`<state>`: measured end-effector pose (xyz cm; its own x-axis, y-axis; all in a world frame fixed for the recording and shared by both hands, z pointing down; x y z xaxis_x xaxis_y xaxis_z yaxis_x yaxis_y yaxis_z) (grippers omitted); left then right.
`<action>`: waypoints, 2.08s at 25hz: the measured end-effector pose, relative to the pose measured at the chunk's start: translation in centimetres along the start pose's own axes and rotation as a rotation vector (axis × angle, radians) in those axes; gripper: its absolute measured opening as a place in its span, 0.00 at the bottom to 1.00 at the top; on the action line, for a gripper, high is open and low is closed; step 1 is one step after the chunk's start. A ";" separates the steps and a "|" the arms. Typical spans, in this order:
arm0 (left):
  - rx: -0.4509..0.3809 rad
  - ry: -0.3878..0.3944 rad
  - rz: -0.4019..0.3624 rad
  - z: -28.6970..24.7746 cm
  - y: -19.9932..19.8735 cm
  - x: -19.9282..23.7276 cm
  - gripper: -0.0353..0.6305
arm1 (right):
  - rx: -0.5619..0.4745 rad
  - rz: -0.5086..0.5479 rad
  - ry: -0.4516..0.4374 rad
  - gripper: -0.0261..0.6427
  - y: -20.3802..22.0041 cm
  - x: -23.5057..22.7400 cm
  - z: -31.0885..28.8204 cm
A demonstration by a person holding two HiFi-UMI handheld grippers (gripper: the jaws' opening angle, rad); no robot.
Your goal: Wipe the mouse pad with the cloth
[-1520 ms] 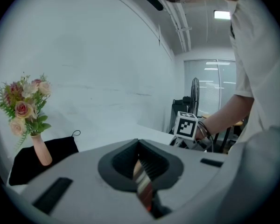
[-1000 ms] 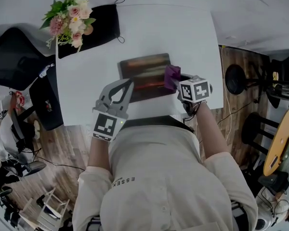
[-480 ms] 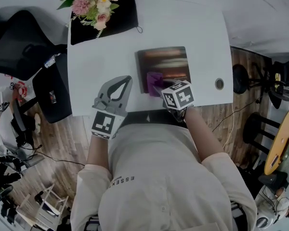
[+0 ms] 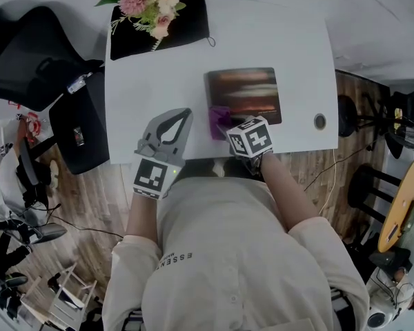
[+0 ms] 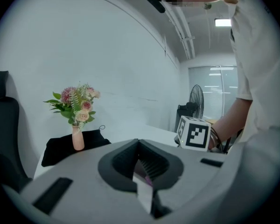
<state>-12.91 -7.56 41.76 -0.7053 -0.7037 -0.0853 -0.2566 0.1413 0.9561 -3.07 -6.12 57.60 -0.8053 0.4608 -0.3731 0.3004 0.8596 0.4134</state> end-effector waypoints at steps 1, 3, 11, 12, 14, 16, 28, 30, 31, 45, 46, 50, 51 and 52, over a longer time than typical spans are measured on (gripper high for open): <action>0.001 -0.008 0.015 0.0 0.0 0.2 0.05 | 0.004 0.000 0.004 0.19 0.0 -0.2 -0.2; 0.004 -0.018 0.022 0.0 0.0 0.5 0.05 | 0.009 -0.001 0.005 0.19 0.0 -0.5 -0.4; 0.002 -0.019 0.006 -1.6 -0.4 -0.5 0.05 | 0.002 -0.028 -0.028 0.19 0.4 -2.4 0.3; 0.008 -0.020 0.014 -1.9 -0.5 -0.8 0.05 | 0.000 -0.029 -0.026 0.19 0.5 -2.9 0.5; 0.020 -0.020 0.020 -2.7 -0.8 -1.6 0.05 | -0.004 -0.032 -0.024 0.19 0.7 -4.0 1.1; 0.020 -0.015 0.010 -3.6 -1.3 -2.5 0.05 | -0.010 -0.038 -0.023 0.19 0.9 -5.3 1.8; 0.042 -0.025 -0.007 -8.0 -2.5 -7.1 0.05 | -0.026 -0.061 -0.024 0.19 2.1 -12.1 5.0; 0.039 -0.032 -0.003 -8.6 -2.7 -7.7 0.05 | -0.031 -0.062 -0.018 0.19 2.4 -13.2 5.6; 0.037 -0.034 0.000 -8.9 -2.8 -8.0 0.05 | -0.032 -0.062 -0.012 0.19 2.6 -13.8 5.9; 0.022 -0.054 0.016 -11.9 -4.1 -10.9 0.05 | -0.041 -0.135 0.066 0.19 5.3 -20.9 9.7; 0.021 -0.054 0.012 -12.0 -4.3 -11.0 0.05 | -0.039 -0.140 0.077 0.19 5.5 -21.3 9.9; 0.023 -0.054 -0.037 -12.3 -5.1 -11.2 0.05 | -0.043 -0.165 0.109 0.19 5.8 -22.4 11.3; 0.026 -0.056 -0.052 -12.3 -5.3 -11.2 0.05 | -0.059 -0.167 0.103 0.19 5.5 -22.2 11.7; 0.027 -0.059 -0.061 -12.3 -5.5 -11.1 0.05 | -0.080 -0.164 0.097 0.19 5.0 -21.9 12.1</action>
<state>4.49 -9.08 40.87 -0.7253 -0.6694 -0.1606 -0.3176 0.1184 0.9408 22.27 -9.26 57.75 -0.8865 0.2894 -0.3612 0.1226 0.8993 0.4197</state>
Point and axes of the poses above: the fingertips, and each gripper's own axes: z backward along the fingers, x to its left, y out of its underside, the point moved 1 cm from there along z, backward along the fingers, and after that the axes turned 6 degrees about -z, right-handed, at the moved point
